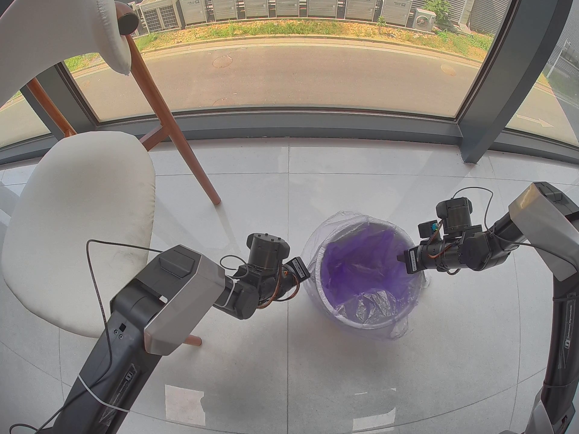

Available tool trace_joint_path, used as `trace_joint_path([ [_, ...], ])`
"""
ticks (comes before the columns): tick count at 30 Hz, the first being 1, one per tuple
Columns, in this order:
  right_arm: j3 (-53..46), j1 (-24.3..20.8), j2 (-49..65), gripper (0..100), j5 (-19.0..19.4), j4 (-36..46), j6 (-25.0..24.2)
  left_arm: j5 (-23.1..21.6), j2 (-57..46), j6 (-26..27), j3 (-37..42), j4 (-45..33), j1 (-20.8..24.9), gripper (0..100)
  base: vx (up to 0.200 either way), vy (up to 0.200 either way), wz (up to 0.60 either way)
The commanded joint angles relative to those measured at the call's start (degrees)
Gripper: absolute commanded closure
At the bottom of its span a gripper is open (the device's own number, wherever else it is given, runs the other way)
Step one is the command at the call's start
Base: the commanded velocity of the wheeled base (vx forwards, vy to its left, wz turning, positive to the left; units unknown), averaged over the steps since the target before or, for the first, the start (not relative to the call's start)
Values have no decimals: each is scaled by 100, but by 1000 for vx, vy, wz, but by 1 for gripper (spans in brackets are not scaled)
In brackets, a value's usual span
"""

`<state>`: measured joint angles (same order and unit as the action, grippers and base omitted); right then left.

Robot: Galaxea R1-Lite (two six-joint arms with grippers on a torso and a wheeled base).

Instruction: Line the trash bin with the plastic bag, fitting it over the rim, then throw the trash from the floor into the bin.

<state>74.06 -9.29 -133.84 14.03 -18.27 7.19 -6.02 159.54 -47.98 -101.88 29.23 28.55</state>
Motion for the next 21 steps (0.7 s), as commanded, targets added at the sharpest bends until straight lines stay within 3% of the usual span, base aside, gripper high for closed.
trace_joint_path([
  [1, -14, -3, 25, 100, 3, -10, 1, 128, 367, -1, -500, -243, 1, 100, 0, 0, 0],
  [2, -14, -3, 25, 100, -6, -10, 1, 136, 367, 8, -491, -287, 1, 100, 0, 0, 0],
  [3, -14, -3, 25, 100, -6, -10, 1, 136, 350, 17, -473, -348, 1, 0, 0, 0, 0],
  [8, -14, -3, 16, 100, -6, -10, 1, 136, 297, 8, -465, -506, 1, 0, 0, 0, 0],
  [12, -14, -3, 7, 100, -6, -10, 1, 462, -81, 8, -192, -550, 10, 0, 0, 0, 0],
  [21, -111, 6, -37, 100, -14, -203, 1, 646, -1680, -1, 1530, -1245, 45, 0, 0, 0, 0],
])
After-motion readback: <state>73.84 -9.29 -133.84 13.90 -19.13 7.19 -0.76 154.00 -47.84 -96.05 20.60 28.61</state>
